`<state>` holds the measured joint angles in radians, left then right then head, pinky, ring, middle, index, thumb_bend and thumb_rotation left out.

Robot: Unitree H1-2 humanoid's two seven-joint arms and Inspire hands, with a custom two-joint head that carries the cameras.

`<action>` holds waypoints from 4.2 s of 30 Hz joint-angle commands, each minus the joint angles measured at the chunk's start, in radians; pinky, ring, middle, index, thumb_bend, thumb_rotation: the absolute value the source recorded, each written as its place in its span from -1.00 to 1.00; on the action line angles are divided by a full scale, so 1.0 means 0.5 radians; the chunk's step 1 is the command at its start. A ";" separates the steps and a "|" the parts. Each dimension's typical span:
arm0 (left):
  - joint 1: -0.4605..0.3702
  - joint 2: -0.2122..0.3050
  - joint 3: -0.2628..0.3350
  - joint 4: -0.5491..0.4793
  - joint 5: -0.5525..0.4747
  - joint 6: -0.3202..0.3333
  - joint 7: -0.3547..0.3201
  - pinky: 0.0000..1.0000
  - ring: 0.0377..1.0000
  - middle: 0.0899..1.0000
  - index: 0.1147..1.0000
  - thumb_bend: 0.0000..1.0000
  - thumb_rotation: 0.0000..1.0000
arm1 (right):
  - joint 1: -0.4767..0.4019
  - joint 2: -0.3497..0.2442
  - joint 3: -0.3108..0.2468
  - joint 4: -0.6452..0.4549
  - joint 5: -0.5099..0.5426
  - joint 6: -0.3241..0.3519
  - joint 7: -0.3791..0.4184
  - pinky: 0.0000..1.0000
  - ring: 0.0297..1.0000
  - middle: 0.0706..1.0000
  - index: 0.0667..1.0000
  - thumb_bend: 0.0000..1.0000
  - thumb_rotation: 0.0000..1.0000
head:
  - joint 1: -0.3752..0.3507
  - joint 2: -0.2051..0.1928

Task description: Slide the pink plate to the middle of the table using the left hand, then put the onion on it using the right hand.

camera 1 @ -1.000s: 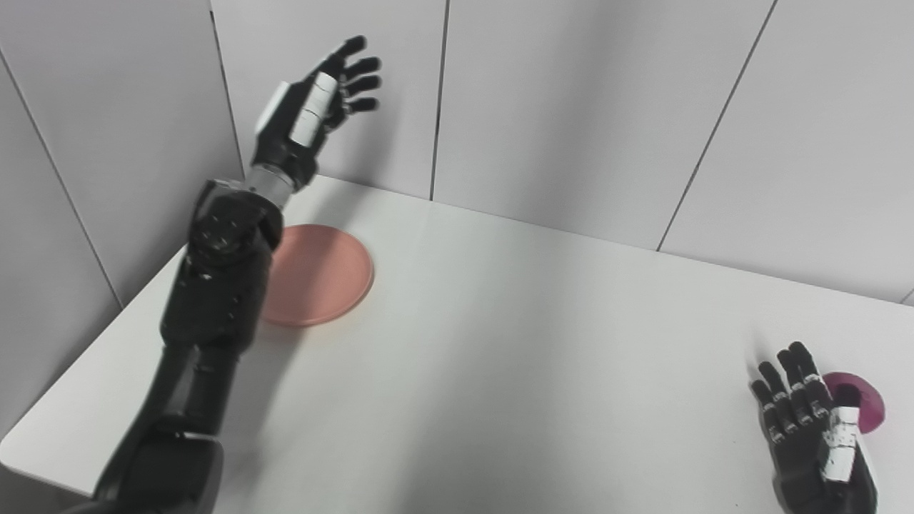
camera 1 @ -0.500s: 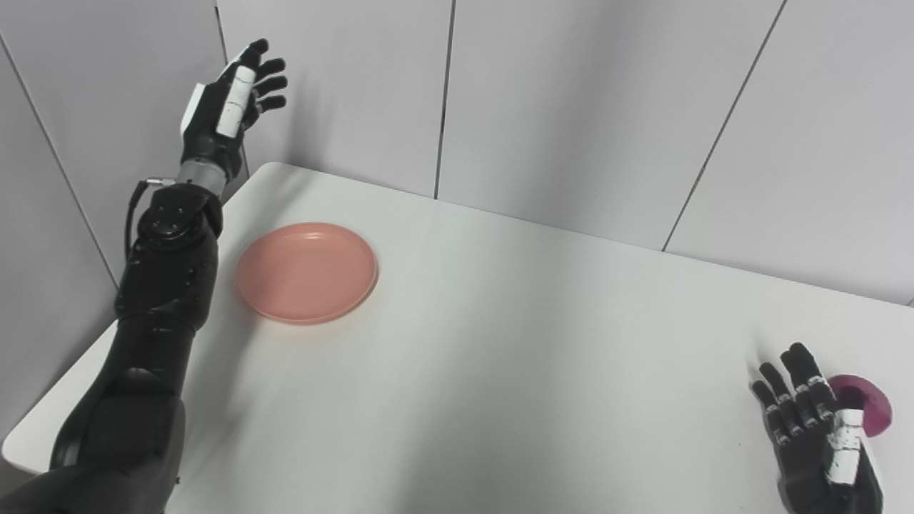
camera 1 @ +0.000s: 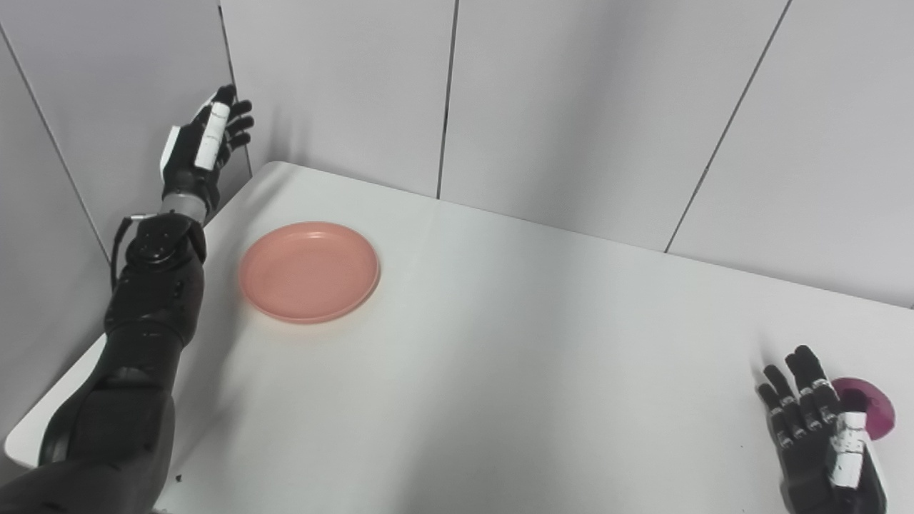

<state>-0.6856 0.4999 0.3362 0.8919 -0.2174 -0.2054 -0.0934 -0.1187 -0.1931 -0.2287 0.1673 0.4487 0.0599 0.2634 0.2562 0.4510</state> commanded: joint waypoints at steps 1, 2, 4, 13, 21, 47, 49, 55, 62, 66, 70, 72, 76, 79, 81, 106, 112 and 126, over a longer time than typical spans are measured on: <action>-0.096 0.022 -0.007 -0.016 -0.009 -0.118 0.011 0.71 0.72 0.68 0.69 0.82 0.70 | 0.198 0.065 0.004 0.161 -0.006 0.028 -0.009 0.96 0.93 1.00 0.93 0.90 0.62 | -0.008 0.003; -0.092 0.023 -0.013 0.003 -0.004 -0.130 0.006 0.73 0.72 0.69 0.70 0.78 0.72 | 0.199 0.065 0.007 0.156 -0.009 0.029 -0.012 0.95 0.93 1.00 0.93 0.90 0.63 | -0.008 0.003; -0.078 0.023 -0.025 0.042 0.000 -0.165 -0.014 0.73 0.72 0.70 0.70 0.76 0.72 | 0.204 0.064 0.019 0.139 -0.025 0.034 -0.021 0.95 0.93 1.00 0.94 0.91 0.65 | -0.015 0.004; -0.036 0.000 -0.022 0.133 -0.045 -0.174 -0.077 0.66 0.70 0.66 0.66 0.80 0.68 | 0.216 0.077 0.032 0.088 -0.036 0.052 -0.052 1.00 0.97 1.00 0.98 0.89 0.69 | -0.030 0.009; 0.009 -0.021 -0.005 0.258 -0.110 -0.209 -0.149 0.66 0.66 0.61 0.56 0.99 0.56 | 0.229 0.092 0.035 0.030 -0.028 0.079 -0.072 1.00 0.97 1.00 0.99 0.83 0.72 | -0.040 0.021; 0.134 -0.001 0.024 0.314 -0.194 -0.211 -0.239 0.66 0.67 0.63 0.59 0.80 0.60 | 0.239 0.078 0.044 -0.015 -0.006 0.104 -0.092 1.00 1.00 1.00 1.00 0.74 0.74 | -0.031 0.064; 0.143 -0.006 0.024 0.291 -0.198 -0.197 -0.243 0.67 0.67 0.64 0.60 0.80 0.59 | 0.239 0.079 0.045 -0.019 -0.006 0.109 -0.094 1.00 0.99 1.00 1.00 0.76 0.74 | -0.032 0.067; 0.217 -0.046 0.018 0.122 -0.204 -0.122 -0.249 0.63 0.64 0.60 0.62 0.83 0.60 | 0.246 0.085 0.052 -0.051 -0.006 0.120 -0.102 1.00 1.00 1.00 1.00 0.74 0.75 | -0.043 0.074; 0.301 -0.125 0.014 -0.124 -0.231 0.022 -0.209 0.58 0.59 0.56 0.61 0.85 0.58 | 0.254 0.077 0.060 -0.073 -0.003 0.128 -0.098 1.00 1.00 1.00 1.00 0.73 0.77 | -0.039 0.079; 0.322 -0.160 0.012 -0.237 -0.244 0.110 -0.201 0.56 0.61 0.57 0.61 0.92 0.56 | 0.255 0.078 0.062 -0.086 -0.001 0.139 -0.106 1.00 1.00 1.00 1.00 0.74 0.76 | -0.044 0.082; 0.333 -0.186 0.010 -0.314 -0.237 0.163 -0.181 0.52 0.59 0.57 0.59 0.94 0.55 | 0.258 0.078 0.070 -0.103 -0.008 0.152 -0.119 1.00 1.00 1.00 1.00 0.74 0.78 | -0.043 0.085; 0.338 -0.197 0.005 -0.350 -0.232 0.189 -0.178 0.52 0.59 0.57 0.60 0.94 0.55 | 0.260 0.080 0.074 -0.109 -0.010 0.150 -0.126 1.00 1.00 1.00 1.00 0.73 0.78 | -0.048 0.088; 0.339 -0.229 0.013 -0.394 -0.247 0.238 -0.166 0.55 0.60 0.57 0.57 0.94 0.53 | 0.264 0.087 0.078 -0.128 -0.003 0.159 -0.140 1.00 1.00 1.00 1.00 0.70 0.79 | -0.059 0.096; 0.344 -0.256 -0.006 -0.414 -0.242 0.245 -0.183 0.52 0.58 0.57 0.58 0.89 0.55 | 0.267 0.090 0.079 -0.137 0.000 0.161 -0.146 1.00 1.00 1.00 1.00 0.69 0.79 | -0.063 0.098; 0.350 -0.279 -0.020 -0.437 -0.260 0.270 -0.216 0.53 0.59 0.58 0.62 0.88 0.55 | 0.266 0.091 0.081 -0.141 -0.004 0.168 -0.153 1.00 1.00 1.00 1.00 0.66 0.80 | -0.066 0.098; 0.573 -0.595 -0.321 -1.056 -0.226 0.677 -0.203 0.72 0.72 0.72 0.69 0.75 0.71 | 0.282 0.118 0.112 -0.205 0.017 0.179 -0.178 1.00 1.00 1.00 1.00 0.60 0.83 | -0.110 0.133; 0.608 -0.714 -0.364 -1.086 -0.209 0.702 -0.189 0.72 0.73 0.71 0.72 0.79 0.73 | 0.282 0.124 0.124 -0.210 -0.003 0.169 -0.183 1.00 1.00 1.00 1.00 0.62 0.85 | -0.128 0.141; 0.726 -0.927 -0.538 -1.096 -0.134 0.724 -0.180 0.72 0.71 0.70 0.70 0.75 0.70 | 0.282 0.155 0.144 -0.200 -0.014 0.132 -0.183 1.00 0.98 1.00 1.00 0.66 0.85 | -0.244 0.172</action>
<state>-0.3558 0.0466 0.0772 0.3238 -0.3011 0.1295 -0.1949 -0.0273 -0.1518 -0.1777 0.0207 0.4433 0.0801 0.1737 0.1396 0.5354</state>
